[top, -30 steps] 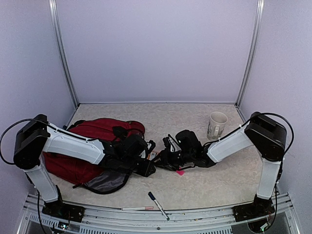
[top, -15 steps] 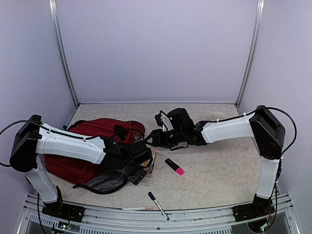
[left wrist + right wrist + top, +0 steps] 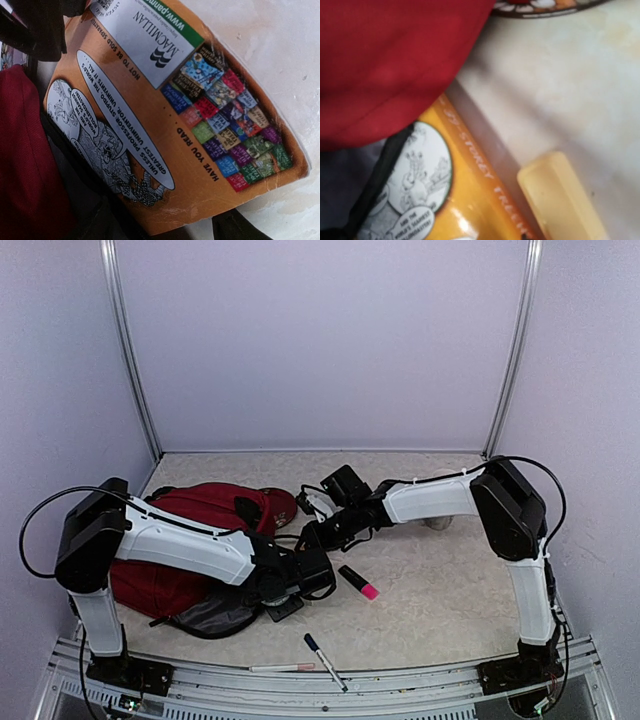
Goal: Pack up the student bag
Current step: Adjust the book at the center of the board, then pick up the book from the center of the board.
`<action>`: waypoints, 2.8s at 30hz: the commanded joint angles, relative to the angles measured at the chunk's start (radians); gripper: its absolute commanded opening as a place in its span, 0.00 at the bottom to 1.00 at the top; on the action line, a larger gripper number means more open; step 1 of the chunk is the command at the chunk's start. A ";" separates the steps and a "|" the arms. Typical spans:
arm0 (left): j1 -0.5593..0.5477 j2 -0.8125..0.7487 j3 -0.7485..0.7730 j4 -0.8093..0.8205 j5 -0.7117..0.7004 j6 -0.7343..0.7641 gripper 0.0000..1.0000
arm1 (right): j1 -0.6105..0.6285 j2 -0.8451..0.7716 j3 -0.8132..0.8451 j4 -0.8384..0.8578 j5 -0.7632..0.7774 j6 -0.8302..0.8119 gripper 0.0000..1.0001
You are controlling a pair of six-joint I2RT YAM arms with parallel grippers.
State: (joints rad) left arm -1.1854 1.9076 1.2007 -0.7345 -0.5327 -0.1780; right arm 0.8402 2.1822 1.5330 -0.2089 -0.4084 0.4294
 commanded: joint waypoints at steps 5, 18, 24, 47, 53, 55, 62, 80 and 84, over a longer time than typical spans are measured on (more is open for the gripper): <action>-0.001 -0.029 -0.053 0.121 0.063 0.176 0.59 | 0.005 -0.003 -0.058 -0.092 -0.024 -0.083 0.37; -0.051 0.091 0.066 0.200 0.177 0.239 0.40 | -0.001 -0.165 -0.303 -0.114 0.101 -0.095 0.39; -0.061 0.118 0.097 0.217 0.246 0.224 0.36 | -0.017 -0.175 -0.270 -0.101 0.077 -0.101 0.45; 0.077 -0.429 -0.387 0.193 0.291 -0.449 0.65 | 0.038 -0.147 -0.250 -0.016 0.149 0.056 0.56; 0.062 -0.518 -0.533 0.191 0.305 -0.555 0.64 | 0.059 -0.223 -0.336 0.029 0.129 0.091 0.56; 0.078 -0.536 -0.575 0.206 0.285 -0.562 0.63 | 0.068 -0.217 -0.359 0.090 0.087 0.117 0.55; 0.167 -0.544 -0.569 0.221 0.180 -0.545 0.82 | 0.076 -0.158 -0.402 0.253 -0.039 0.242 0.47; 0.589 -0.864 -0.734 0.556 0.493 -0.402 0.97 | 0.062 -0.126 -0.394 0.183 0.173 0.254 0.47; 0.638 -0.761 -0.719 0.581 0.530 -0.389 0.97 | 0.061 -0.139 -0.384 0.139 0.219 0.227 0.47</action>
State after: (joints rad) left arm -0.5865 1.0603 0.4820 -0.1947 -0.0456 -0.6003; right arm 0.9024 2.0090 1.1439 0.0513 -0.3065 0.6956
